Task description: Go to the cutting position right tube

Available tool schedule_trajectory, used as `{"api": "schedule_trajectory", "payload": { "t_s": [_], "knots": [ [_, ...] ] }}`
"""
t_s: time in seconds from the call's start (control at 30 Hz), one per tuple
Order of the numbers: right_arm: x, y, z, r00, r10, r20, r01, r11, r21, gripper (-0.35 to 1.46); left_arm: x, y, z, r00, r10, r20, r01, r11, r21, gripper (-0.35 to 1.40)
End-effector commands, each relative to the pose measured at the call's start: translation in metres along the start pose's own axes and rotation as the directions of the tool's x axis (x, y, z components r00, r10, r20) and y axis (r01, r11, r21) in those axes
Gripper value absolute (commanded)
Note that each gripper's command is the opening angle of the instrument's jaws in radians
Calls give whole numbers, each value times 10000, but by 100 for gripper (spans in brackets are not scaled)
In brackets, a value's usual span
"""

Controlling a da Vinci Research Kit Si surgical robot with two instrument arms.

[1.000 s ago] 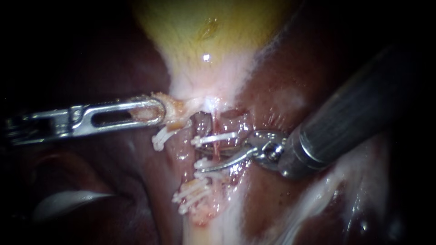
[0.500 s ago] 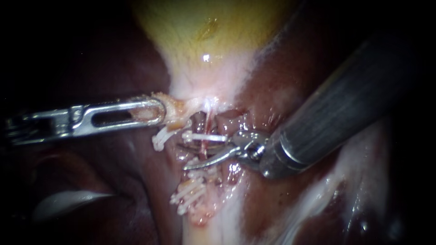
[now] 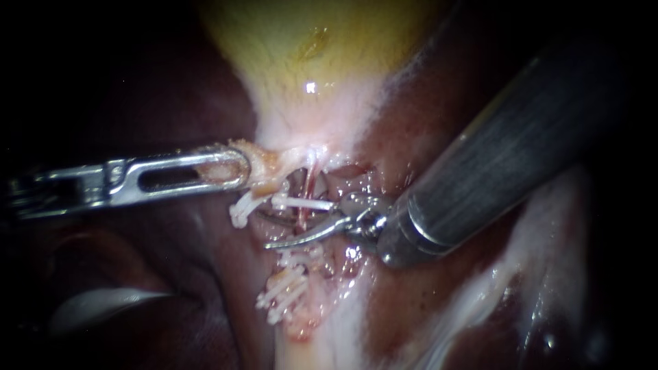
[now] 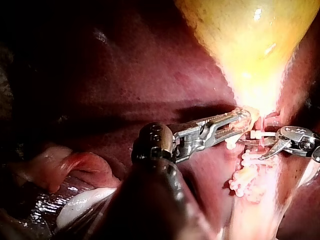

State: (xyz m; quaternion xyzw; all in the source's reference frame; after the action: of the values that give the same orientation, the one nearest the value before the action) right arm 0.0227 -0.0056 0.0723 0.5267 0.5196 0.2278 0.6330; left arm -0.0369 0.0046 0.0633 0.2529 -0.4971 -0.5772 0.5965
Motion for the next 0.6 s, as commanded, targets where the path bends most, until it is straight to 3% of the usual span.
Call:
{"api": "schedule_trajectory", "payload": {
  "t_s": [0.03,0.6],
  "knots": [
    [0,0,0,10000,-2,-4,2,10000,6,140,0,0,0,10000,0,0,0,10000,1,-35],
    [-1,-2,3,9999,-17,-122,18,10000,91,142,0,0,0,10000,2,-25,-2,10000,-14,-35]
  ]
}}
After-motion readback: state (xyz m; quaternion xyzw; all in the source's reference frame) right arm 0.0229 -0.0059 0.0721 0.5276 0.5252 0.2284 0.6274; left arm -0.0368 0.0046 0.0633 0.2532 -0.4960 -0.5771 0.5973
